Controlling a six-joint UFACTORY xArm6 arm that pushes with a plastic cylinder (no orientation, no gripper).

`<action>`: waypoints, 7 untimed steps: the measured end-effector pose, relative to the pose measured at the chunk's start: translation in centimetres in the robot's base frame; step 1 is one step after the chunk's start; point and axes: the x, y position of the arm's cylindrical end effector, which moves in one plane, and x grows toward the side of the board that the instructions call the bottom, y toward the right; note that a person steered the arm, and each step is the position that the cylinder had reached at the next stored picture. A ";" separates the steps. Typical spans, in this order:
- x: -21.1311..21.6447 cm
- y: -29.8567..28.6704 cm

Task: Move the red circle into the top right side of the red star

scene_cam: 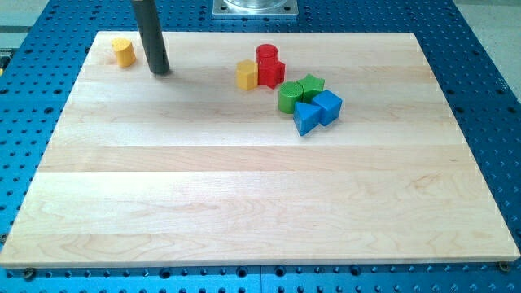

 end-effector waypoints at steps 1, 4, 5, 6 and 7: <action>0.4 0.0; 1.1 1.0; 0.8 2.0; -0.8 3.7; -3.3 7.8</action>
